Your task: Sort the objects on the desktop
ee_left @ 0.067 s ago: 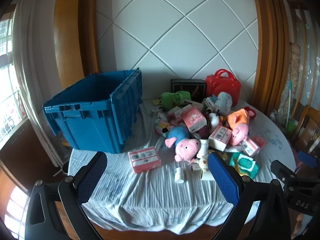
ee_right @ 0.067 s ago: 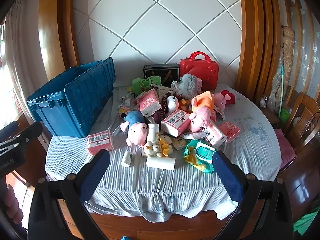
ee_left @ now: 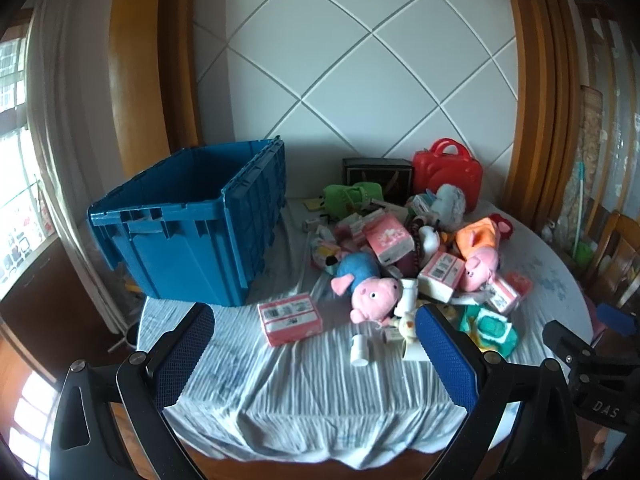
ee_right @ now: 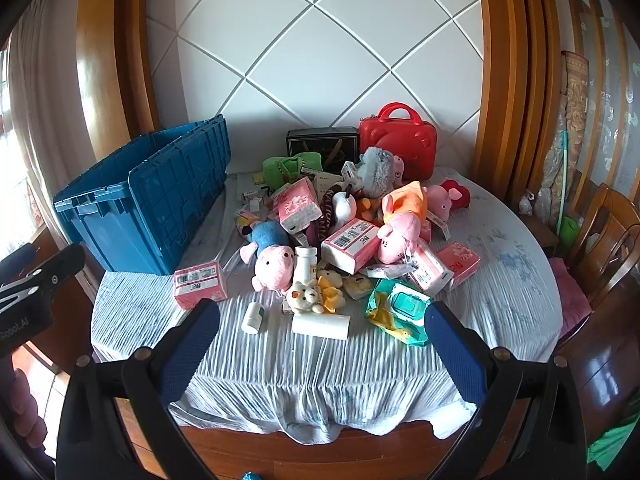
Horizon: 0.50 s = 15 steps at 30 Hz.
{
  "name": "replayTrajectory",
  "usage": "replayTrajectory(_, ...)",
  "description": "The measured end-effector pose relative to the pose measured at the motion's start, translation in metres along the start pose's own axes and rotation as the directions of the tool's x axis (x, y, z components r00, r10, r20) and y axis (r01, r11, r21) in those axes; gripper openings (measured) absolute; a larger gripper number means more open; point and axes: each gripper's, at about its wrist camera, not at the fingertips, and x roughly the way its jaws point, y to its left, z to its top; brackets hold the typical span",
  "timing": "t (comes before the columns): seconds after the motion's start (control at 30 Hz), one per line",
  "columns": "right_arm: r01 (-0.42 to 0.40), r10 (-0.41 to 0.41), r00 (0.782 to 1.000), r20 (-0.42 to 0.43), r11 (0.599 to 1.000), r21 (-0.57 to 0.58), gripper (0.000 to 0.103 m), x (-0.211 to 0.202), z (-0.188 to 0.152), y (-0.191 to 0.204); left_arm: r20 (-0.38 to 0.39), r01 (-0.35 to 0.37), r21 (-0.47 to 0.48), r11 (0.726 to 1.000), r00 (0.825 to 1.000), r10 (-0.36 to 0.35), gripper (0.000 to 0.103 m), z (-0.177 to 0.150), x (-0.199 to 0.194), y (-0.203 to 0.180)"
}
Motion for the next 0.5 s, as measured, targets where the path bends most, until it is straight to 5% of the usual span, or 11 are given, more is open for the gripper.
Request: replayTrajectory(0.5, 0.002, -0.002, 1.000, -0.005, 1.000, -0.021, 0.103, 0.000, 0.000, 0.002, -0.028, 0.013, -0.042, 0.999, 1.000, -0.015, 0.102, -0.005, 0.005, 0.004)
